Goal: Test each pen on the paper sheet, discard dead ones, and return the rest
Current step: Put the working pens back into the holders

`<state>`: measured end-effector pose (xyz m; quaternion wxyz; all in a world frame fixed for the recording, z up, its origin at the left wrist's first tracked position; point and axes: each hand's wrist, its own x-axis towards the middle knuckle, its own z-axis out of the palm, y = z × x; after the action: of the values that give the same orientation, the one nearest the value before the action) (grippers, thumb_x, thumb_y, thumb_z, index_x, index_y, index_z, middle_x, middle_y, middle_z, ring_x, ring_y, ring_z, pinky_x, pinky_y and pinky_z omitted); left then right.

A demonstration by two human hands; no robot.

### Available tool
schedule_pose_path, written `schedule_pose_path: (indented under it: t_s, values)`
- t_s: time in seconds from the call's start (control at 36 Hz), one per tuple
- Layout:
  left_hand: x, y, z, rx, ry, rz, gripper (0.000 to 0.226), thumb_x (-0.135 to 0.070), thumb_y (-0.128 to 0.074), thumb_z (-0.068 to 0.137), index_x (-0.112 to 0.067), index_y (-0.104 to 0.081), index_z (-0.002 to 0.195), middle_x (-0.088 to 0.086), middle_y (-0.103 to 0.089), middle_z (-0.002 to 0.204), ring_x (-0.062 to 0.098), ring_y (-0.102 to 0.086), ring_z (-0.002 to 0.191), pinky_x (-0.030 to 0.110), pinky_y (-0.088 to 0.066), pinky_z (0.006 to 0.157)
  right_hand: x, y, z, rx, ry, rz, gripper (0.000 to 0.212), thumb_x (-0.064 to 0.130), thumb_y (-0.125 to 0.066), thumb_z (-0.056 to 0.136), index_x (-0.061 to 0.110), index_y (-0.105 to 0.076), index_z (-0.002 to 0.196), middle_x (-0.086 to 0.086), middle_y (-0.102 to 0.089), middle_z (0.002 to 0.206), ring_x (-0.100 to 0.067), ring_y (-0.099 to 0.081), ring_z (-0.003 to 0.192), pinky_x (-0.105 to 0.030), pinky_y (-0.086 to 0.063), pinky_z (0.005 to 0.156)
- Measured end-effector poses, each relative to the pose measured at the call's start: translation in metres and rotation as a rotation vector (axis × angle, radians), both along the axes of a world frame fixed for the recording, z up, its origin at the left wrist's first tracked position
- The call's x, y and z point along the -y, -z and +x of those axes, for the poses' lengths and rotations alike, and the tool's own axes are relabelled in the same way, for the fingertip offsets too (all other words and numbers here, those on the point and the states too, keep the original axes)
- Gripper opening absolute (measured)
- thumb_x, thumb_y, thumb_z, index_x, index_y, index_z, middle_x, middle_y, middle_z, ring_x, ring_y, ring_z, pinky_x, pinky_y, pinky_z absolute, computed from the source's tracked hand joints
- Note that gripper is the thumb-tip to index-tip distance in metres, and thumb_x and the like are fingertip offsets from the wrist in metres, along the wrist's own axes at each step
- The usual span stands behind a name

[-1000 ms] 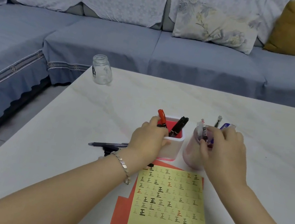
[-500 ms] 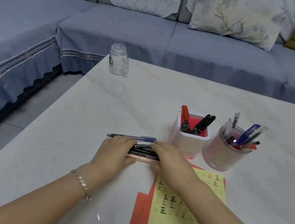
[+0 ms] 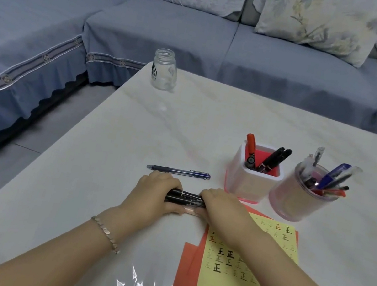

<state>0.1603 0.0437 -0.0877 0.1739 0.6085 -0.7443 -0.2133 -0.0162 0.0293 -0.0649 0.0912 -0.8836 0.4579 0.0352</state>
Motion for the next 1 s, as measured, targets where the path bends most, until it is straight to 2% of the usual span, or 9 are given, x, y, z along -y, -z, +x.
schedule_pose_path:
  t_s: [0.06, 0.14, 0.19, 0.28, 0.39, 0.56, 0.61, 0.89, 1.0]
  values:
    - [-0.003, -0.008, -0.003, -0.108, -0.017, -0.071, 0.037, -0.035, -0.079, 0.069, -0.024, -0.063, 0.099, -0.014, -0.051, 0.090, 0.011, -0.047, 0.094, 0.021, -0.034, 0.083, -0.008, -0.006, -0.008, 0.106, 0.060, 0.027, 0.019, 0.032, -0.039, 0.098, 0.015, -0.046, 0.100, -0.002, -0.051, 0.097, -0.023, -0.049, 0.093, -0.032, -0.033, 0.071]
    - [-0.009, -0.034, -0.018, -0.626, -0.160, -0.024, 0.066, -0.015, -0.082, 0.065, -0.039, -0.044, 0.114, -0.012, -0.056, 0.105, -0.007, -0.055, 0.095, 0.005, -0.037, 0.083, -0.022, -0.017, -0.021, 0.390, 0.234, 0.175, 0.013, 0.032, -0.041, 0.097, 0.021, -0.044, 0.091, 0.005, -0.051, 0.080, -0.011, -0.049, 0.071, -0.026, -0.035, 0.059]
    - [-0.012, -0.048, -0.031, -1.001, -0.237, 0.109, 0.075, -0.008, -0.078, 0.068, -0.036, -0.035, 0.123, -0.010, -0.059, 0.109, -0.003, -0.063, 0.091, 0.011, -0.047, 0.076, -0.032, -0.024, -0.029, 0.603, 0.333, 0.318, 0.015, 0.031, -0.043, 0.096, 0.021, -0.045, 0.086, 0.007, -0.052, 0.070, -0.007, -0.047, 0.061, -0.025, -0.038, 0.059]
    - [-0.016, -0.058, -0.049, -1.236, -0.216, 0.329, 0.069, -0.018, -0.075, 0.069, -0.015, -0.043, 0.129, -0.001, -0.067, 0.111, 0.010, -0.066, 0.098, 0.023, -0.051, 0.085, -0.044, -0.035, -0.037, 0.960, 0.370, 0.629, 0.019, 0.022, -0.042, 0.097, 0.009, -0.047, 0.084, 0.005, -0.056, 0.059, -0.014, -0.051, 0.054, -0.031, -0.044, 0.059]
    - [-0.026, -0.067, -0.070, -1.297, -0.062, 0.434, 0.024, -0.003, -0.055, 0.088, -0.001, -0.060, 0.111, 0.011, -0.070, 0.099, 0.013, -0.067, 0.076, 0.024, -0.054, 0.075, -0.059, -0.042, -0.044, 1.230, 0.387, 0.923, 0.023, 0.031, -0.045, 0.094, 0.012, -0.052, 0.083, -0.002, -0.058, 0.062, -0.016, -0.053, 0.052, -0.026, -0.046, 0.055]
    - [-0.035, -0.075, -0.085, -1.308, -0.044, 0.472, 0.020, -0.006, -0.050, 0.092, 0.001, -0.061, 0.107, 0.017, -0.069, 0.101, 0.013, -0.066, 0.062, 0.022, -0.053, 0.056, -0.070, -0.046, -0.054, 1.370, 0.475, 0.976, 0.030, 0.034, -0.050, 0.084, 0.006, -0.059, 0.089, -0.010, -0.066, 0.069, -0.019, -0.061, 0.056, -0.023, -0.049, 0.055]
    - [-0.037, -0.075, -0.087, -1.301, -0.069, 0.476, 0.021, -0.008, -0.052, 0.091, -0.002, -0.061, 0.109, 0.016, -0.070, 0.101, 0.017, -0.066, 0.071, 0.027, -0.056, 0.065, -0.072, -0.048, -0.056, 1.390, 0.515, 0.984, 0.033, 0.033, -0.053, 0.086, 0.002, -0.060, 0.097, -0.014, -0.070, 0.077, -0.022, -0.067, 0.064, -0.025, -0.053, 0.059]
    - [-0.039, -0.082, -0.093, -1.285, -0.159, 0.431, 0.022, -0.004, -0.057, 0.087, -0.006, -0.062, 0.108, 0.013, -0.071, 0.097, 0.022, -0.069, 0.086, 0.035, -0.056, 0.081, -0.082, -0.058, -0.063, 1.203, 0.565, 0.898, 0.038, 0.041, -0.044, 0.081, 0.019, -0.058, 0.109, -0.013, -0.073, 0.084, -0.029, -0.069, 0.062, -0.026, -0.051, 0.041]
    - [-0.041, -0.086, -0.099, -1.169, -0.195, 0.398, 0.019, -0.012, -0.061, 0.087, -0.016, -0.063, 0.105, 0.002, -0.073, 0.095, 0.019, -0.070, 0.086, 0.047, -0.053, 0.081, -0.081, -0.055, -0.066, 1.093, 0.602, 0.824, 0.036, 0.040, -0.037, 0.089, 0.013, -0.057, 0.103, -0.009, -0.071, 0.075, -0.023, -0.068, 0.061, -0.028, -0.053, 0.050]
